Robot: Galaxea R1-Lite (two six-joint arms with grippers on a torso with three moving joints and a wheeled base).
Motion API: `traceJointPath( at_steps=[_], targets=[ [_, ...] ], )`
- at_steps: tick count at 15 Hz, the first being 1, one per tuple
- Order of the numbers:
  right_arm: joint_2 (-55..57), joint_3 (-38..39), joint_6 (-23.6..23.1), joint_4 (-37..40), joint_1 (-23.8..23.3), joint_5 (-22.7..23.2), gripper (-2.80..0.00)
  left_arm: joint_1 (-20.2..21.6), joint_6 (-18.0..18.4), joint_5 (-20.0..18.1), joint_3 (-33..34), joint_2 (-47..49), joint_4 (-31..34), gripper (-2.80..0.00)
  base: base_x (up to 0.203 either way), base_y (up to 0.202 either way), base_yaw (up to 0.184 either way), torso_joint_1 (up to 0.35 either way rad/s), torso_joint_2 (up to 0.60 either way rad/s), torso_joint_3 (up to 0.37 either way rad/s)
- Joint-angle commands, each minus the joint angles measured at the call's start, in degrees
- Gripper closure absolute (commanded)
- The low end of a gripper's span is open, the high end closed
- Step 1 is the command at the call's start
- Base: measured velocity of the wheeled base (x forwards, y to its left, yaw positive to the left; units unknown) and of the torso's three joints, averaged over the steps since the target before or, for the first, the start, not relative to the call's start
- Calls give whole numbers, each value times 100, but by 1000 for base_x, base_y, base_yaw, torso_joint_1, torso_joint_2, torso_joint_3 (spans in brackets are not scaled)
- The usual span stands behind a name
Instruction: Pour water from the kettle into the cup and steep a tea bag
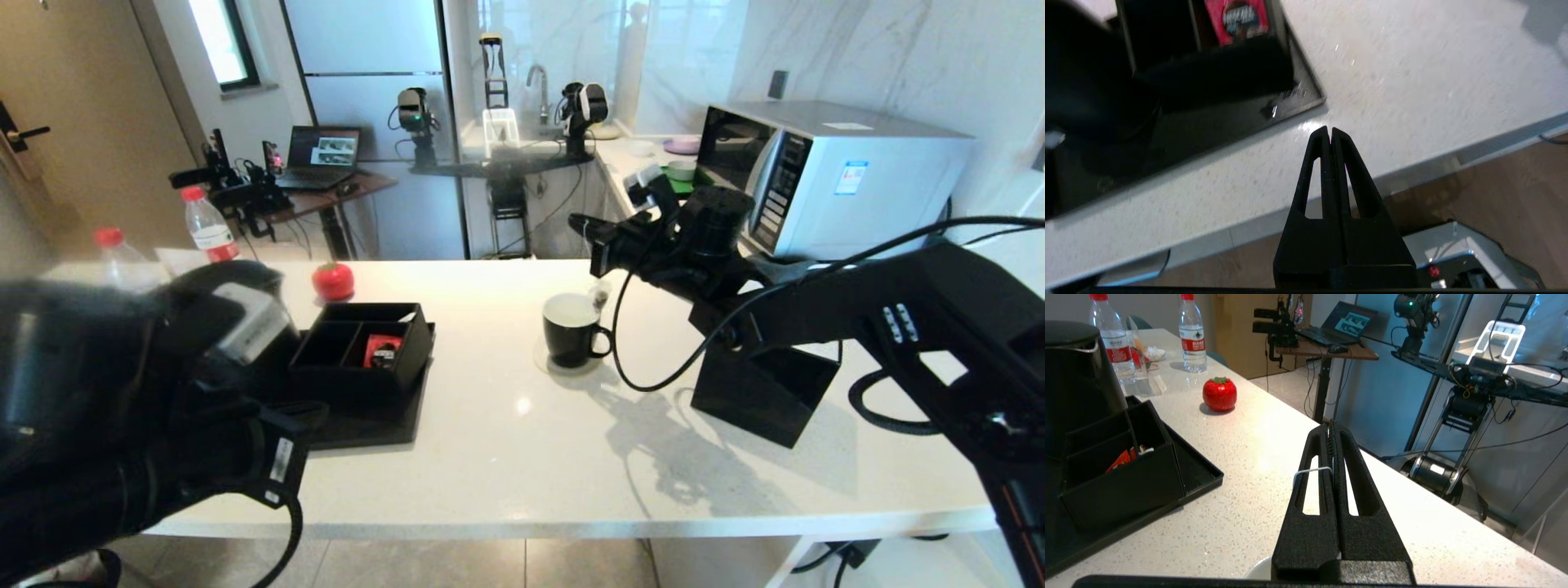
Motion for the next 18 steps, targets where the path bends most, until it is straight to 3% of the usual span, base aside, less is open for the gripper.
traceJointPath(
  at_steps=[1,5,9,13,18],
  targets=[
    [92,-2,-5,-29,1,9,0,105,-12,6,246,-143,-6,0,0,0,0,0,0,0],
    [118,-2,-17,23,6,18,0,182,-39,1,742,-450,-14,0,0,0,0,0,0,0],
    [118,7,-175,84,19,18,0,389,-520,2,969,-718,-14,0,0,0,0,0,0,0],
    [92,-2,-260,96,36,18,0,520,-536,43,1338,-1335,-15,0,0,0,0,0,0,0],
    [92,-2,-260,79,36,18,0,531,-705,768,2355,-2600,-2,0,0,0,0,0,0,0]
  ],
)
